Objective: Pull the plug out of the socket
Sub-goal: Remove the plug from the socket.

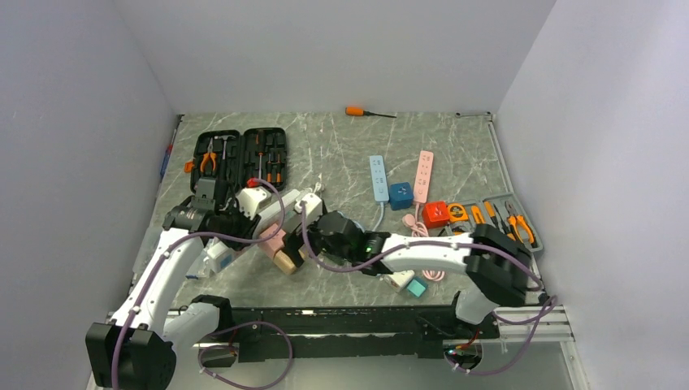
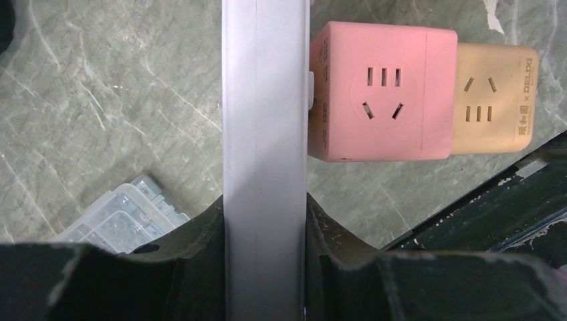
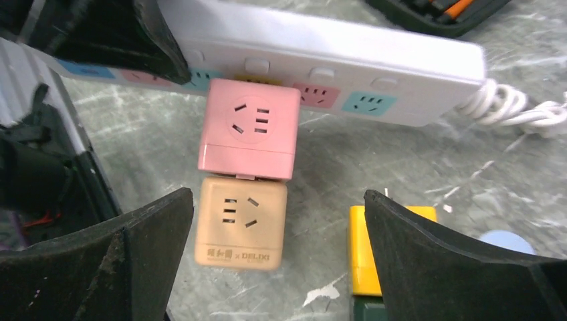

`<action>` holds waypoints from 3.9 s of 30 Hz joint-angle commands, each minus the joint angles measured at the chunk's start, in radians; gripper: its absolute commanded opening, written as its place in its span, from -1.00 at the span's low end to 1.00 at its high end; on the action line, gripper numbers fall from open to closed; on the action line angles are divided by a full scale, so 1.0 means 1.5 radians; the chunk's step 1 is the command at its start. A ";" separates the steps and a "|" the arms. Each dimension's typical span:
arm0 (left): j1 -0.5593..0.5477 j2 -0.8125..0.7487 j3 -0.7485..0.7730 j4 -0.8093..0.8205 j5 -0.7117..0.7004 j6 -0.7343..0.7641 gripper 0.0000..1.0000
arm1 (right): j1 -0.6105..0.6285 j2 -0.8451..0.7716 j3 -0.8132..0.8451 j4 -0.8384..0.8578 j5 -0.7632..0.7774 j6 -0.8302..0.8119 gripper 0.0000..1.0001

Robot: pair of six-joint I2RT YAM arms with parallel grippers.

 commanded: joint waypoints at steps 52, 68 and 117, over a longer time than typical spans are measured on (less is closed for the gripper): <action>0.005 -0.014 0.192 -0.079 0.154 -0.015 -1.00 | -0.009 -0.060 0.049 0.094 -0.124 0.075 1.00; 0.005 -0.024 0.204 -0.088 0.162 -0.025 -1.00 | 0.000 0.047 0.125 0.027 -0.070 0.041 1.00; 0.004 0.003 0.032 0.091 -0.122 0.067 -1.00 | 0.034 0.013 0.001 -0.123 -0.131 -0.032 -1.00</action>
